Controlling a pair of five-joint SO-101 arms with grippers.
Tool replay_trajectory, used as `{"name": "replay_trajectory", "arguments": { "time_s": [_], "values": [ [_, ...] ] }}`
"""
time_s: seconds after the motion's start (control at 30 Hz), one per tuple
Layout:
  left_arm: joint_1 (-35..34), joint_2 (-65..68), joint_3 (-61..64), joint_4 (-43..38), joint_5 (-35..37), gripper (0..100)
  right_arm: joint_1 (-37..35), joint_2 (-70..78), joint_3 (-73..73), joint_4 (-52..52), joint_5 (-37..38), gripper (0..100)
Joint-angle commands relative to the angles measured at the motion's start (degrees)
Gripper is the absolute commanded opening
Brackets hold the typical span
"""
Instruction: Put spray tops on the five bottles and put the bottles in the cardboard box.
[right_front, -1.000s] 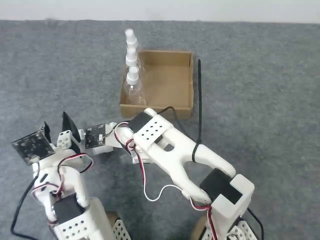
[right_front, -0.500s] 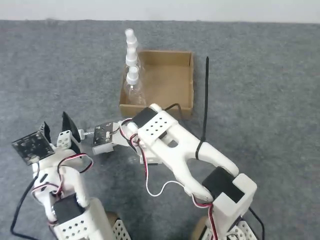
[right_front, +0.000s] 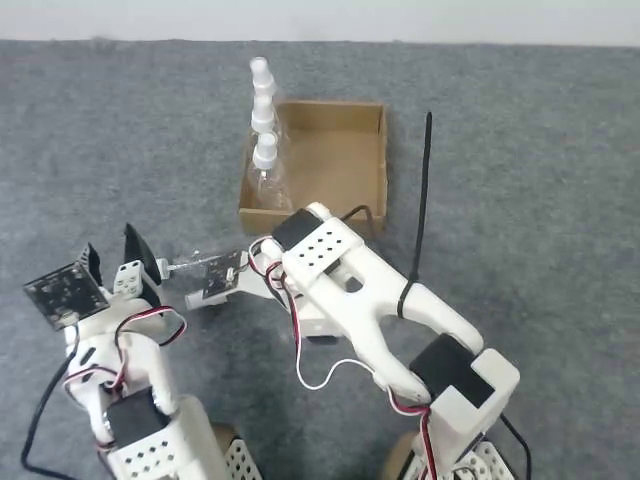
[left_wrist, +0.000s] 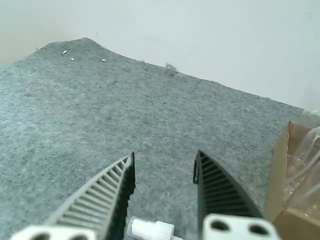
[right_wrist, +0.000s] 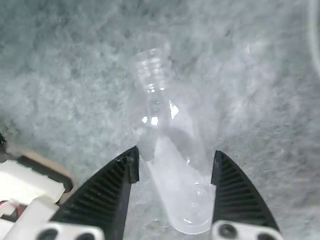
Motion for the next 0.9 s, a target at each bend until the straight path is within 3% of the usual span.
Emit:
{"name": "replay_trajectory", "arguments": {
  "time_s": [0.0,0.67,0.87],
  "values": [
    [-0.26,-1.05,-0.31,-1.93,0.62,18,0.92,-4.18,-1.23,1.19,-1.41,16.6],
    [-0.18,-1.05,-0.31,-1.93,0.62,18,1.10,-4.53,-1.05,1.80,-26.37,16.6],
    [-0.18,-1.05,-0.31,-1.93,0.62,18,4.26,-4.53,-1.05,1.63,-28.57,16.6]
  ]
}}
